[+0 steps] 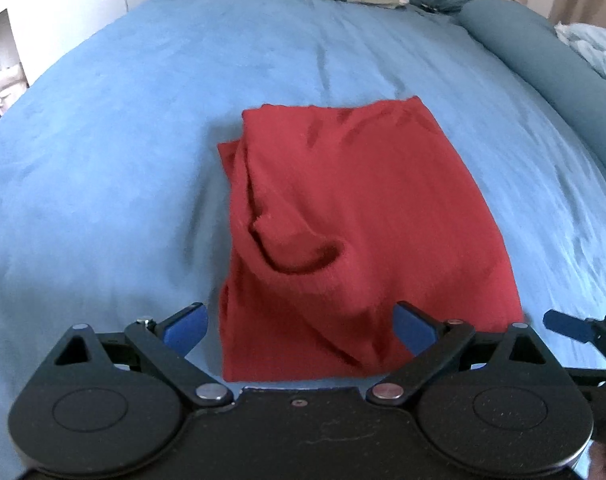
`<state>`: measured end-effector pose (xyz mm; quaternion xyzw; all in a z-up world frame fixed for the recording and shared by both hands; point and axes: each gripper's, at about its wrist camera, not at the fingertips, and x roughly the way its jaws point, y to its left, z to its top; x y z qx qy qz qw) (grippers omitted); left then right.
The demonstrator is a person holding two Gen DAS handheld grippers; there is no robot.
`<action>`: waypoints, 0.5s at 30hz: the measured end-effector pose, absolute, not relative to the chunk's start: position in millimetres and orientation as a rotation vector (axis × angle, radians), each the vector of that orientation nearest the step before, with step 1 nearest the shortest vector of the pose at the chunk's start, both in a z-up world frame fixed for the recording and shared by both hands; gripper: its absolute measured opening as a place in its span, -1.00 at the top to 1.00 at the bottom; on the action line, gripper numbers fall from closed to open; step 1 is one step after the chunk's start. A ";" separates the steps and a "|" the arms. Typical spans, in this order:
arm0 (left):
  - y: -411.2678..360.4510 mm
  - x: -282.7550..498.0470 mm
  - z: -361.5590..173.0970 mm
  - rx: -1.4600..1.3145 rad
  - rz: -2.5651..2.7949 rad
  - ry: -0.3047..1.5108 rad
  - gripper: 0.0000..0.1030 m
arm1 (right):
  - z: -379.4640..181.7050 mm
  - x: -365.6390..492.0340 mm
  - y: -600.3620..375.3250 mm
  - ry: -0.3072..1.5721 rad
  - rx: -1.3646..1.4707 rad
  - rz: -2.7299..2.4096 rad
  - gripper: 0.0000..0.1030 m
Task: Fold small clothes
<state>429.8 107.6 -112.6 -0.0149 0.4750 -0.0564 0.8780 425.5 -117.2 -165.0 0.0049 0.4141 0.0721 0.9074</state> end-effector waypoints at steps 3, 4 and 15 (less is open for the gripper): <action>112.1 435.0 -110.7 -0.042 -0.088 0.975 -0.95 | -175.8 429.2 -108.7 0.861 -0.050 0.138 -0.74; 114.6 437.8 -111.3 -0.045 -0.072 0.973 -0.95 | -177.8 431.8 -106.8 0.862 -0.074 0.140 -0.71; 164.2 417.2 -157.4 -0.049 0.033 1.054 -0.96 | -181.4 435.5 -148.4 0.883 -0.024 0.085 -0.67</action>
